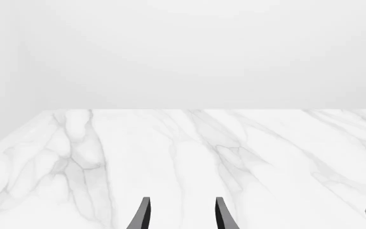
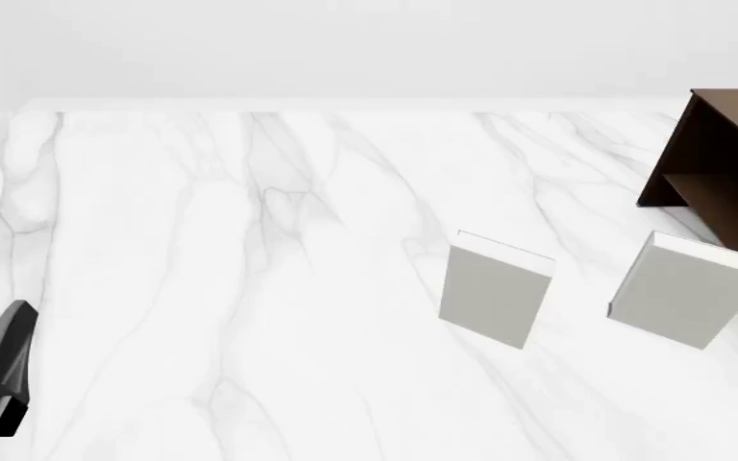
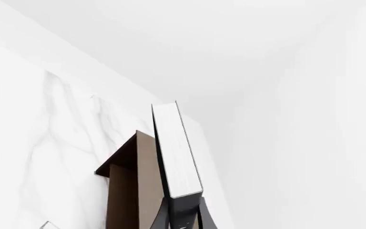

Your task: Pick up the book on the left and place it on top of the shelf.

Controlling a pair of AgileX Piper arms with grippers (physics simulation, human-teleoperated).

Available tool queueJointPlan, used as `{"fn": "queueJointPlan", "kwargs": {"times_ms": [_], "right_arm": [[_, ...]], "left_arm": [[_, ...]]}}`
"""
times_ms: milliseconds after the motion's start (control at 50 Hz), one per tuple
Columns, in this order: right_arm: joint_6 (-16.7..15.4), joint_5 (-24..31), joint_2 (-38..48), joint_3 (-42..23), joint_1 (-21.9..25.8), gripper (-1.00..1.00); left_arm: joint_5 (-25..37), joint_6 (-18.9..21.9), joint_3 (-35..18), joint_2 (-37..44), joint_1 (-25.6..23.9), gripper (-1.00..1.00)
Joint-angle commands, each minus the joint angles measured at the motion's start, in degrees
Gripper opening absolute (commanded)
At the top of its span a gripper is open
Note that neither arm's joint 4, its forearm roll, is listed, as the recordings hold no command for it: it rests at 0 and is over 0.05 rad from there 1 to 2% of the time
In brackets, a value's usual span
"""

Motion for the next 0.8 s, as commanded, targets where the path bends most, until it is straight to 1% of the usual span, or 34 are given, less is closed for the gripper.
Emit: {"fn": "queueJointPlan", "kwargs": {"times_ms": [20,180,340,440,540,640,800], "right_arm": [[0.81,-0.37,-0.19,-0.78,-2.80,-1.00],[0.68,-0.51,0.42,-1.98,-4.39,-1.00],[0.62,-1.42,0.63,-1.22,-6.38,-1.00],[0.35,-1.88,1.60,-1.74,-6.71,-1.00],[-0.65,-2.76,2.53,-1.53,-8.04,-1.00],[-0.99,-3.13,3.15,-1.68,-8.70,-1.00],[-2.21,-3.38,5.00,-3.25,-10.50,-1.00]], "left_arm": [[0.00,0.00,0.00,0.00,0.00,1.00],[0.00,0.00,0.00,0.00,0.00,1.00],[0.00,0.00,0.00,0.00,0.00,1.00],[0.00,0.00,0.00,0.00,0.00,1.00],[0.00,0.00,0.00,0.00,0.00,1.00],[0.00,0.00,0.00,0.00,0.00,1.00],[0.00,0.00,0.00,0.00,0.00,1.00]]}}
